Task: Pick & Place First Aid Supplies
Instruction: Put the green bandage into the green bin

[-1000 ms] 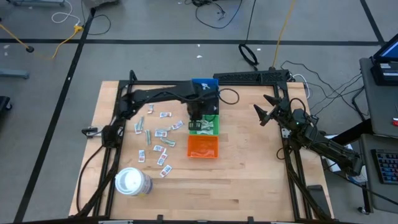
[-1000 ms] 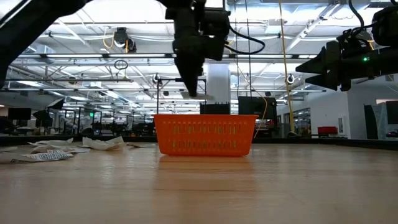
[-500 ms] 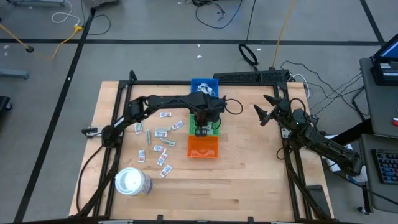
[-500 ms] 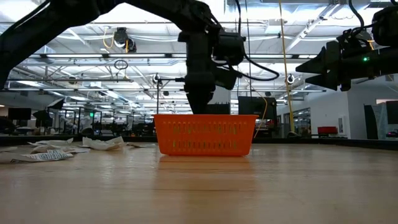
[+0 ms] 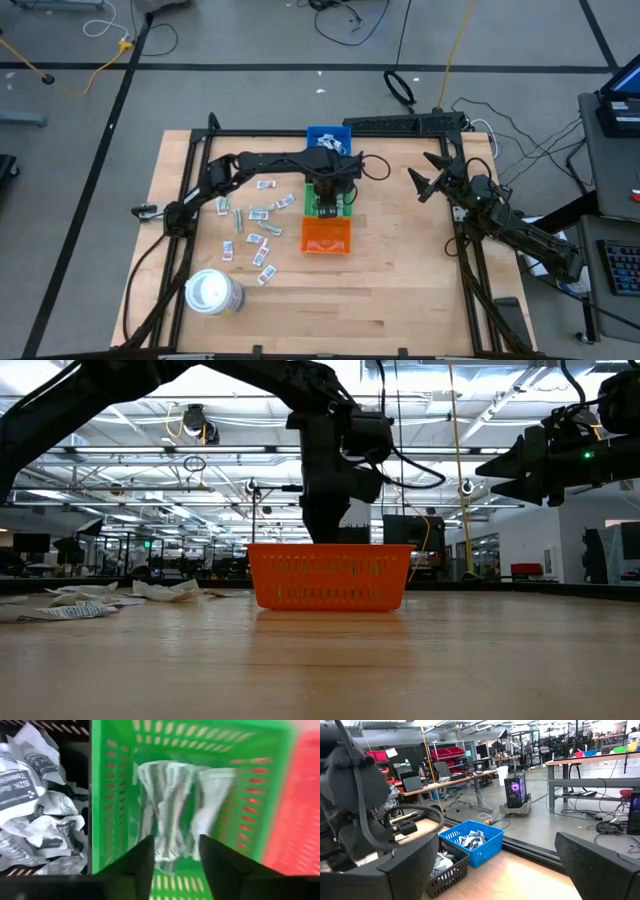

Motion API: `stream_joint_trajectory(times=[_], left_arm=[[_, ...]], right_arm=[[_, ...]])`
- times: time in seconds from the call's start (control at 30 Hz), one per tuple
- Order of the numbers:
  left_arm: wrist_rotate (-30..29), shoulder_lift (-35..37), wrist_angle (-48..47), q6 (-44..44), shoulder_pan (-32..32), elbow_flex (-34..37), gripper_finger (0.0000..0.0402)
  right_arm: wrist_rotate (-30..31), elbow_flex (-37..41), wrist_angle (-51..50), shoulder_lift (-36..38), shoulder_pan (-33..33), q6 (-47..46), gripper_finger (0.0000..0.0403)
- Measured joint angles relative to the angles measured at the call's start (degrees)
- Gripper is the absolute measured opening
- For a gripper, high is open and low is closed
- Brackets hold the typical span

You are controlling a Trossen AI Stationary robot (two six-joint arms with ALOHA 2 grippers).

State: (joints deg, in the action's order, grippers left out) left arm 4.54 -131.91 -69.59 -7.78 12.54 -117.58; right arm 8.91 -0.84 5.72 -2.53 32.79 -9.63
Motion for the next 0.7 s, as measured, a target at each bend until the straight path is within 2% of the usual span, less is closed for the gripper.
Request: stream_joint_trajectory(times=[0.2,0.47,0.6,0.7], left_arm=[[1.5,4.5,-1.1,-1.3,0.3,0.0,0.0222],[1.6,7.0,-2.2,0.2,-0.1,0.2,0.0257],[1.7,9.5,-1.7,-0.6,-1.7,4.9,0.0262],[3.0,13.5,0.6,-2.3,-2.8,11.7,0.0262]], right_arm=[[0.0,0.0,0.0,0.0,0.0,0.0,0.0393],[0.0,0.0,0.0,0.0,0.0,0.0,0.0393],[0.0,0.0,0.0,0.0,0.0,0.0,0.0393],[0.0,0.0,0.0,0.0,0.0,0.0,0.0393]])
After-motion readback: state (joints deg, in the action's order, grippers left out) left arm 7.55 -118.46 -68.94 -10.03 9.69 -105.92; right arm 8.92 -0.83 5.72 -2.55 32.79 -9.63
